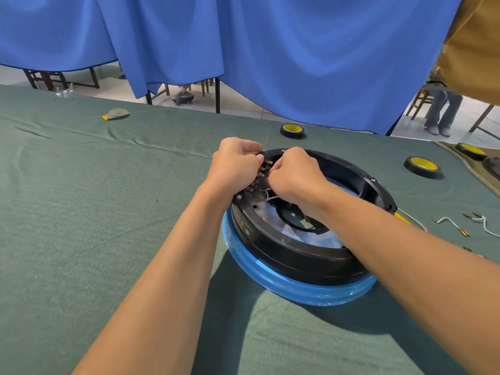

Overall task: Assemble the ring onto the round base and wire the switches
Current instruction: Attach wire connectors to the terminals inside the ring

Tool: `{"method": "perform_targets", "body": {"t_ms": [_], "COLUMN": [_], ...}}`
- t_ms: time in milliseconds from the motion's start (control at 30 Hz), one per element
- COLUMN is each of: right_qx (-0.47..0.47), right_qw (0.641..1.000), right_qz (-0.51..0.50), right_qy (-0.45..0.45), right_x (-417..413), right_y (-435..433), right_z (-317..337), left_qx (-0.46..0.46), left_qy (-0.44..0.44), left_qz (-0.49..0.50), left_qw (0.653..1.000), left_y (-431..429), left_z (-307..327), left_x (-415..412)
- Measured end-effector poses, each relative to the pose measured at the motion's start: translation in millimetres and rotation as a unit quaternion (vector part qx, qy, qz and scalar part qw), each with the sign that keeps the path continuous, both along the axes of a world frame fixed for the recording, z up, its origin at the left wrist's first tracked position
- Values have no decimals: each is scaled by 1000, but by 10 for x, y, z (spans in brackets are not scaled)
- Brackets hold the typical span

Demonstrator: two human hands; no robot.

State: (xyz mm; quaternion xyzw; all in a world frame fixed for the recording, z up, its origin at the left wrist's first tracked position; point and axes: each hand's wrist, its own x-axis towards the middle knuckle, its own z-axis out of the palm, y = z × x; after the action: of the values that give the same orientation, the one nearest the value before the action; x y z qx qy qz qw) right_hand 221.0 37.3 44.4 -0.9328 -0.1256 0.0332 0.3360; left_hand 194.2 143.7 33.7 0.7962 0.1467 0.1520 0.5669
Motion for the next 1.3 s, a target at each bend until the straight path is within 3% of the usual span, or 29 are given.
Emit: {"method": "perform_targets", "body": {"t_ms": [267, 567, 833, 1000, 1300], "right_qx": [25, -34, -120, -167, -121], "right_qw": [999, 993, 970, 949, 969], "right_qz": [-4, 72, 120, 137, 129], "right_qy": [39, -89, -177, -228, -170], "right_x": [17, 9, 23, -8, -37], "right_y": [-36, -261, -252, -217, -206], "right_z": [55, 65, 30, 41, 36], "left_qx": [-4, 65, 176, 184, 168], "left_qy": [-3, -1, 52, 56, 57], "left_qz": [7, 34, 54, 57, 55], "left_qw": [1000, 997, 982, 980, 983], "left_y": [-8, 0, 96, 68, 66], "left_z": [13, 31, 188, 218, 216], "left_x": [-30, -69, -143, -169, -164]}}
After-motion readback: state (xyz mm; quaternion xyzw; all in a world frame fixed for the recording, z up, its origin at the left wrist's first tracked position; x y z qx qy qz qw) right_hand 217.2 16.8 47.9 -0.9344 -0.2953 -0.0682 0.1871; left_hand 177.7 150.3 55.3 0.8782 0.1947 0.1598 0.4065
